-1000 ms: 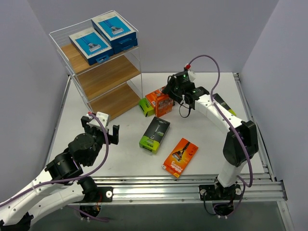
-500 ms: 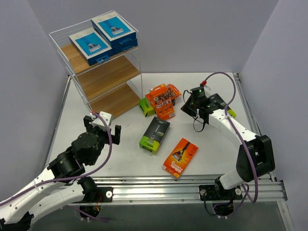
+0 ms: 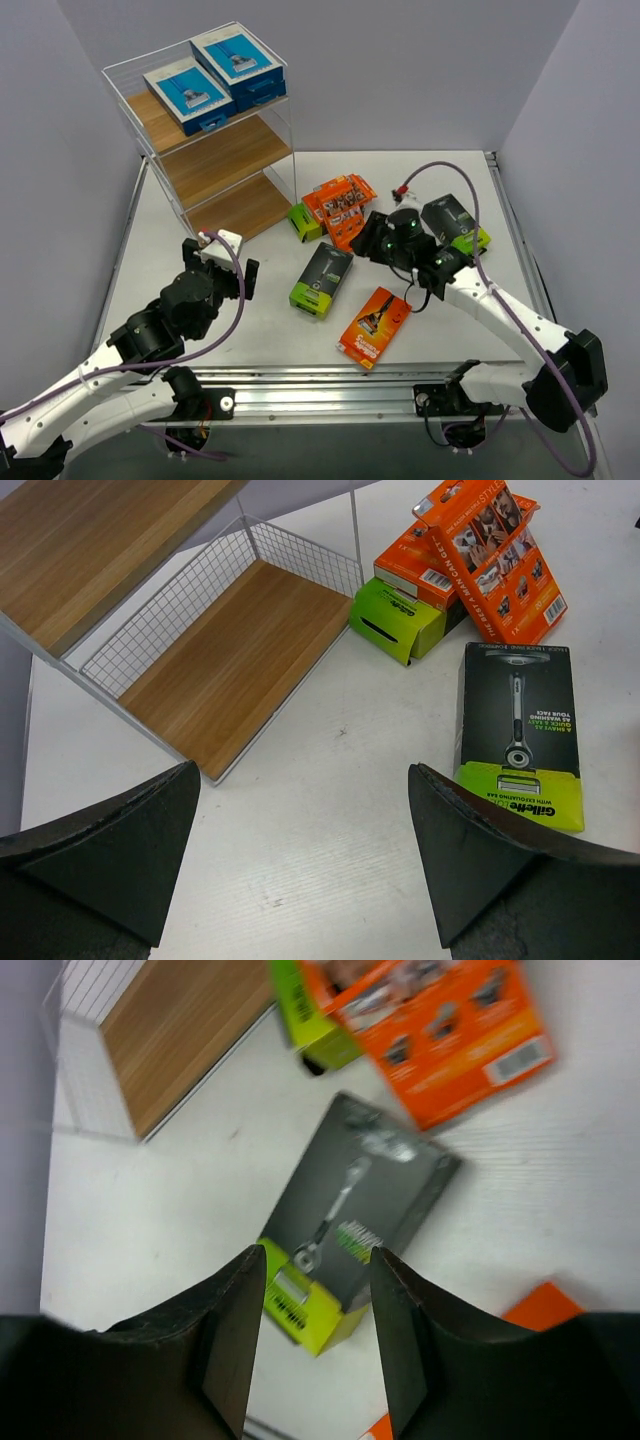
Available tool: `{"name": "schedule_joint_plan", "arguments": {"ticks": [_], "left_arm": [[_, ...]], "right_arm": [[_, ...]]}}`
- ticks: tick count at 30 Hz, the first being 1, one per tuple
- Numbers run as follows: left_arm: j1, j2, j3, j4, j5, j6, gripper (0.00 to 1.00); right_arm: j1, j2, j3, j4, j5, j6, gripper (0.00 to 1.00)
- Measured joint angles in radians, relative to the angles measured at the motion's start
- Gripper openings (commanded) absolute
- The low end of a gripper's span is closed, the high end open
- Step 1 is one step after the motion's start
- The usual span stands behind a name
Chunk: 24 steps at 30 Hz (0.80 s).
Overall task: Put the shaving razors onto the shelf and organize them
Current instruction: Grab a shaving razor with the right arm
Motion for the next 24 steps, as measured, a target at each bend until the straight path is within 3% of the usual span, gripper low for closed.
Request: {"name": "schedule_joint_plan", "arguments": {"ticks": [8, 14, 24], "left_arm": [[0.005, -0.021, 0.000, 0.000, -0.051, 0.001, 0.94], [0.009, -0.105, -0.011, 0.005, -0.118, 0.003, 0.94], [0.014, -0.115, -0.016, 0.008, -0.153, 0.003, 0.94]], "right_arm": [[0.324, -0.037, -0.023, 0.063, 0.090, -0.131, 0.19], [0.525, 0.079, -0.020, 0.070, 0.193, -0.213, 0.18], [0.685, 0.407, 0.079, 0.005, 0.354, -0.327, 0.12]]}}
